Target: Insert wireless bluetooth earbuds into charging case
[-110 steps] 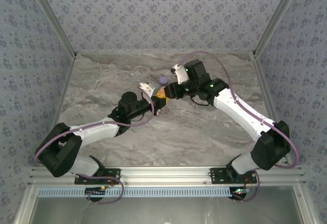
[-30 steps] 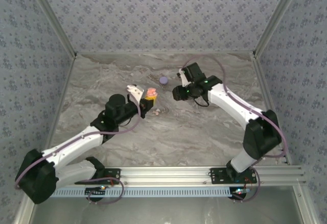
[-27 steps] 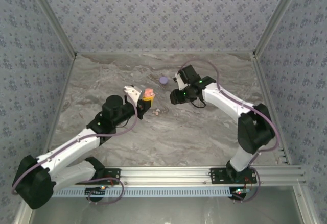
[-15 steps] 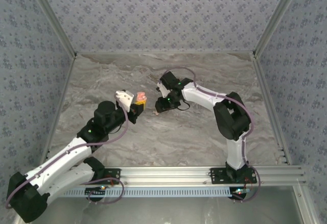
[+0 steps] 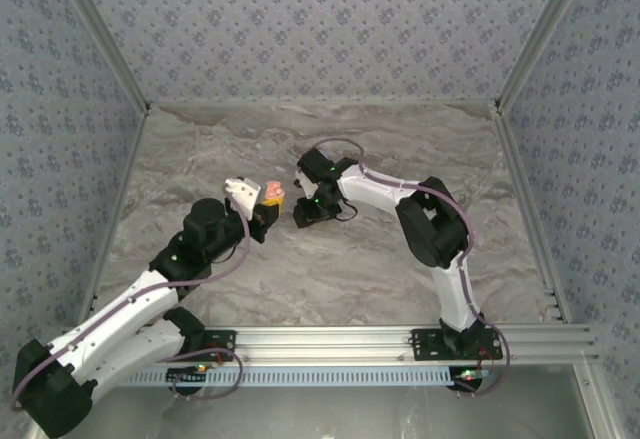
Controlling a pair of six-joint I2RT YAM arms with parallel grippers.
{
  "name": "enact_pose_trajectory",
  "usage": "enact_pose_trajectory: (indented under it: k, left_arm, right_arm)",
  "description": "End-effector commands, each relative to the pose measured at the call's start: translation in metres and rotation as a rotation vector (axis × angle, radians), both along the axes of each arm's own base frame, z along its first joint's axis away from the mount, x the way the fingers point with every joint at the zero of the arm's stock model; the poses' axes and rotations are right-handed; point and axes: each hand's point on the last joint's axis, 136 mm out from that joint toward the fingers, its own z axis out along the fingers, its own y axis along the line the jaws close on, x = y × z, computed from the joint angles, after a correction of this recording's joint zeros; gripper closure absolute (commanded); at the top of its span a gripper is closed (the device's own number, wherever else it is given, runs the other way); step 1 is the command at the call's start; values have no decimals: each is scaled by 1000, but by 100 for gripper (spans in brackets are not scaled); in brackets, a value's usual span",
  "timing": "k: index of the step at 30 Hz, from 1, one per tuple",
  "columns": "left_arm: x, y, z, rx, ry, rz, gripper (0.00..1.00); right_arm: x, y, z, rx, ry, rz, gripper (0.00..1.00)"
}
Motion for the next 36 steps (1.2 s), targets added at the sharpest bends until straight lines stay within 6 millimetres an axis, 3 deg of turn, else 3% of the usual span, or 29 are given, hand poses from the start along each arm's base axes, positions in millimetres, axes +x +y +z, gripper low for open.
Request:
enact_pose_trajectory:
  k: [1, 8, 18, 24, 36]
  left_arm:
    - [0, 3, 3, -7, -17, 10, 94]
    - [0, 3, 2, -11, -15, 7, 94]
    - [0, 2, 2, -12, -18, 7, 94]
    - [0, 2, 1, -12, -16, 7, 94]
    - [1, 1, 3, -12, -19, 3, 94]
  right_arm:
    - [-1, -2, -6, -52, 12, -23, 55]
    - [0, -2, -19, -130, -9, -13, 55]
    - [14, -34, -28, -335, -90, -75, 59]
    - [20, -51, -23, -421, -126, -89, 61]
    - [29, -65, -2, -466, -190, -109, 62]
